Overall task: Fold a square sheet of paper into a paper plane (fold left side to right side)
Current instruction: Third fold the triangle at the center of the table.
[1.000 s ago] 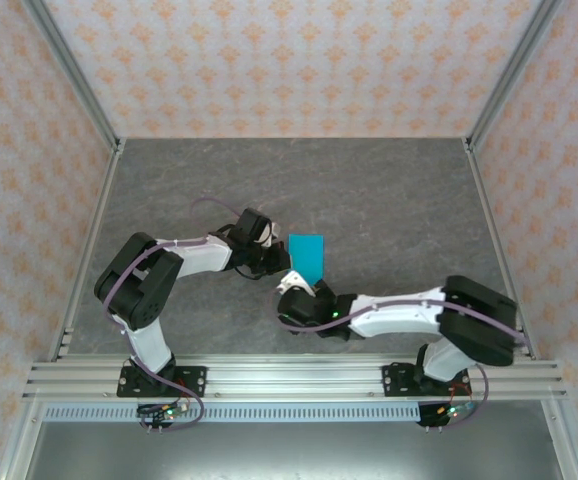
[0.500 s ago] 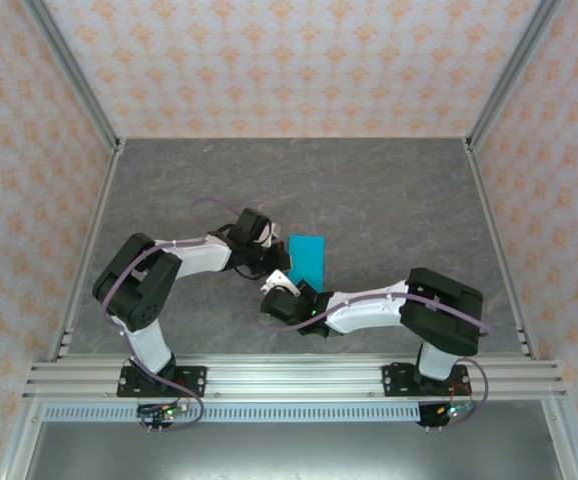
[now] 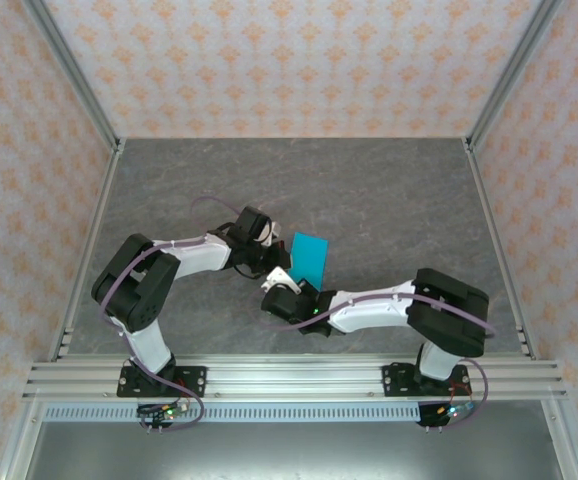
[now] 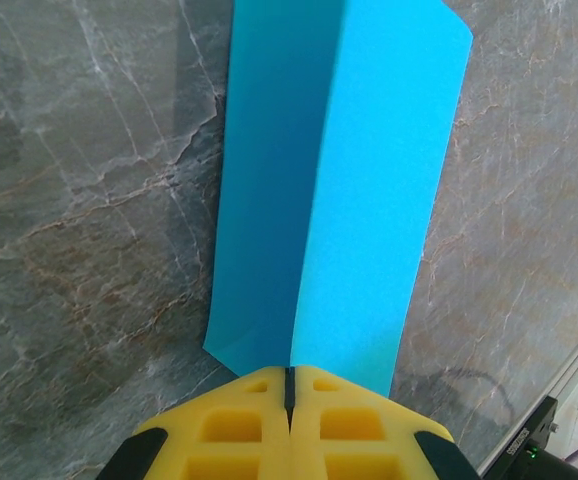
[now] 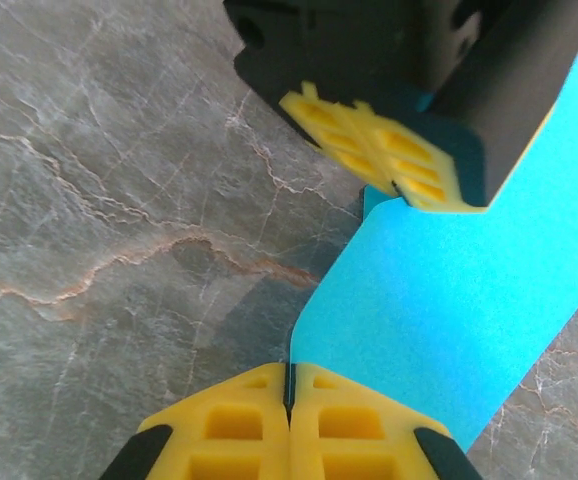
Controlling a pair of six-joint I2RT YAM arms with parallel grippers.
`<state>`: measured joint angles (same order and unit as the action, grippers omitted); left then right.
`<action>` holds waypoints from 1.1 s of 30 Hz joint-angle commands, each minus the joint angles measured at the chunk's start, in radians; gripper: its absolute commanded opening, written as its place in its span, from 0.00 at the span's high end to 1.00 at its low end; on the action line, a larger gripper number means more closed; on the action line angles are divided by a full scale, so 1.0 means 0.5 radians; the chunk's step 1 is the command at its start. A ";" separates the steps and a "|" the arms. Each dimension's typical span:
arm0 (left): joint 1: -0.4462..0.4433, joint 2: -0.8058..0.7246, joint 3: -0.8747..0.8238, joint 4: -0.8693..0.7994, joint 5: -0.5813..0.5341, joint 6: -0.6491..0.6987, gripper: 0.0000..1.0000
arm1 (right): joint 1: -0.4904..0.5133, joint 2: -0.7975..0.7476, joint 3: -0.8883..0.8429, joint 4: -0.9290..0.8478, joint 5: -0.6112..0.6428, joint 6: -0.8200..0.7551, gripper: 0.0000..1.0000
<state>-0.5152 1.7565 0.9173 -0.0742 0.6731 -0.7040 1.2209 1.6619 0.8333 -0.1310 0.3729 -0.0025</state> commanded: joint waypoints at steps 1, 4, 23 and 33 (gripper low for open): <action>0.006 -0.092 0.070 -0.132 -0.011 0.082 0.93 | -0.028 -0.079 0.027 -0.113 -0.104 0.005 1.00; 0.008 -0.139 0.098 -0.250 -0.077 0.156 0.83 | -0.067 -0.096 0.028 -0.156 -0.226 0.018 1.00; 0.076 0.002 0.469 -0.479 -0.006 0.371 0.73 | -0.211 -0.131 0.026 -0.184 -0.608 0.090 1.00; -0.073 0.521 0.917 -0.628 0.019 0.460 0.82 | -0.226 -0.089 0.054 -0.190 -0.627 0.117 1.00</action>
<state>-0.5396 1.9900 1.3331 -0.3367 0.6621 -0.5022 1.1156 1.6016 0.8341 -0.2020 0.0650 0.0372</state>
